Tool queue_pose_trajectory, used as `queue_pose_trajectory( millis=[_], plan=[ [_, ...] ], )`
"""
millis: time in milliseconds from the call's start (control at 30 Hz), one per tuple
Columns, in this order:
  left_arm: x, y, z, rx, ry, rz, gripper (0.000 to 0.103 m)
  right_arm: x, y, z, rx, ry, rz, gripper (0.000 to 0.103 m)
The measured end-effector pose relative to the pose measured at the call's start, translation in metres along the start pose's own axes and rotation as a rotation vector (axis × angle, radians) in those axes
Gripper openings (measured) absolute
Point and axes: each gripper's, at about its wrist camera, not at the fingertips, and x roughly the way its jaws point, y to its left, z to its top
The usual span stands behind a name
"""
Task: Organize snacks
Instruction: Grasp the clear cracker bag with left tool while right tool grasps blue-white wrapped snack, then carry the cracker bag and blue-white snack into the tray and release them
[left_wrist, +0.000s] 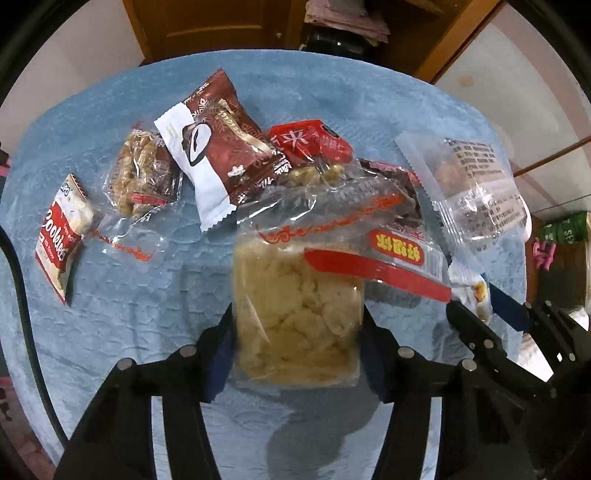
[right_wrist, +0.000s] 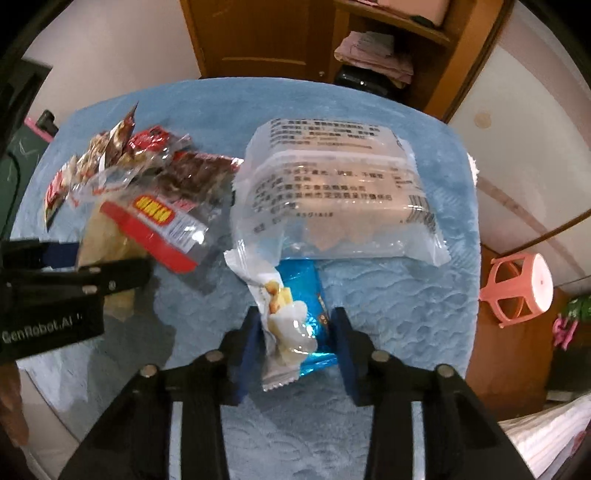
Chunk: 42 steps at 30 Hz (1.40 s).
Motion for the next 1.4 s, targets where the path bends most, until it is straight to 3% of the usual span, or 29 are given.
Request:
queue_pose_trajectory(
  millis=[300, 500, 733, 967, 1400],
  plan=[
    [-0.031, 0.018, -0.032, -0.014, -0.003, -0.029, 0.057, -0.037, 0.023, -0.032, -0.006, -0.014, 0.044, 0.034],
    [-0.090, 0.024, -0.068, 0.026, -0.065, -0.046, 0.057, -0.092, 0.038, -0.056, 0.012, -0.074, 0.081, 0.034],
    [-0.188, 0.044, -0.110, 0.091, -0.177, -0.055, 0.057, -0.164, 0.060, -0.077, -0.018, -0.169, 0.121, 0.034],
    [-0.259, 0.057, -0.182, 0.125, -0.269, -0.063, 0.057, -0.228, 0.091, -0.112, -0.052, -0.261, 0.132, 0.034],
    [-0.325, 0.065, -0.287, 0.160, -0.398, -0.070, 0.057, -0.319, 0.122, -0.187, -0.011, -0.389, 0.179, 0.035]
  ],
)
